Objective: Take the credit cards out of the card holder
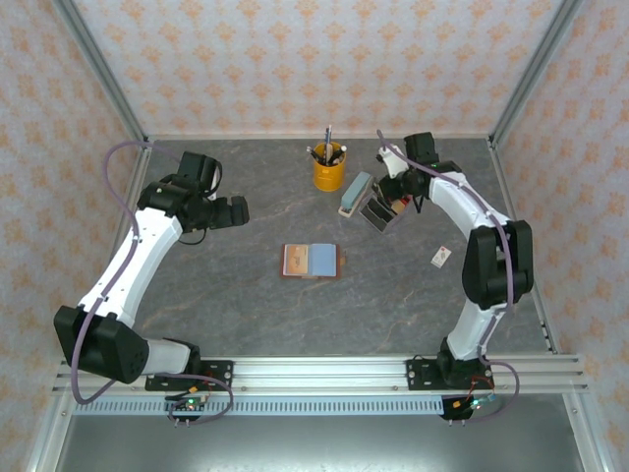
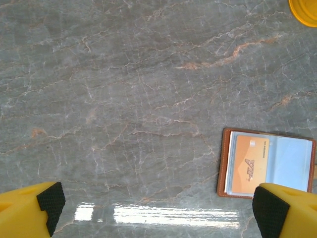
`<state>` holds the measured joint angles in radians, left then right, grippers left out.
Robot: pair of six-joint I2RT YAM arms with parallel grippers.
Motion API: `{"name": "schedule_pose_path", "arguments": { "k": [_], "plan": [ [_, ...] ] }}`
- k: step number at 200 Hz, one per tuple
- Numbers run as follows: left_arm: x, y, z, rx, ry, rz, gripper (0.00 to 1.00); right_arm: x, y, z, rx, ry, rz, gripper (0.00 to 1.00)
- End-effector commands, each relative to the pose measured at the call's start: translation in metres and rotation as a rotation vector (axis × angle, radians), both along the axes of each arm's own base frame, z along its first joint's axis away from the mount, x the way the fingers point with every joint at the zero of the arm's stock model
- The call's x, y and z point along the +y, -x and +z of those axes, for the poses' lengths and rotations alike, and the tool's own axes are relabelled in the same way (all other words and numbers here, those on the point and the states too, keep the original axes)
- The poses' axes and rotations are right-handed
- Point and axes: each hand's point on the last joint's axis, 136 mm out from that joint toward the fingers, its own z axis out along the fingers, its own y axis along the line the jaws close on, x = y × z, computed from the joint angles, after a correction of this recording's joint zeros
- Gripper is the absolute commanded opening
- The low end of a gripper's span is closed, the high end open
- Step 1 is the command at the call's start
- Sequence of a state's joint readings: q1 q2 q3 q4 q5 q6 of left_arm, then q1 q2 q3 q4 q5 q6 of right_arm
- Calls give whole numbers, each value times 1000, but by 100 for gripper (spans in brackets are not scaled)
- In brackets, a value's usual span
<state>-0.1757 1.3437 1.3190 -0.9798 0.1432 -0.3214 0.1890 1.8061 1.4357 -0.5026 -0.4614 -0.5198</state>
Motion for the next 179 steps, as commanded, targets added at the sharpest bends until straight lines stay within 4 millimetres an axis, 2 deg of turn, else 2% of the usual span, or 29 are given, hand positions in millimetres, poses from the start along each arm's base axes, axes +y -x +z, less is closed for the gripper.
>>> {"name": "schedule_pose_path", "arguments": {
  "k": [1,61,113,147,179],
  "plan": [
    [-2,-1,-4,10,8,-19,100,6,3,-3,15,2,77,0],
    [-4,-2,-7,20,13,-28,100,1,8,-23,59,56,119,0],
    [-4,-2,-10,30,13,-29,100,0,8,-32,85,71,126,0],
    [-7,-2,-11,32,22,-38,100,-3,1,-36,118,71,73,16],
    [-8,-2,-11,31,31,-43,100,-7,-2,-23,108,63,14,28]
  ]
}}
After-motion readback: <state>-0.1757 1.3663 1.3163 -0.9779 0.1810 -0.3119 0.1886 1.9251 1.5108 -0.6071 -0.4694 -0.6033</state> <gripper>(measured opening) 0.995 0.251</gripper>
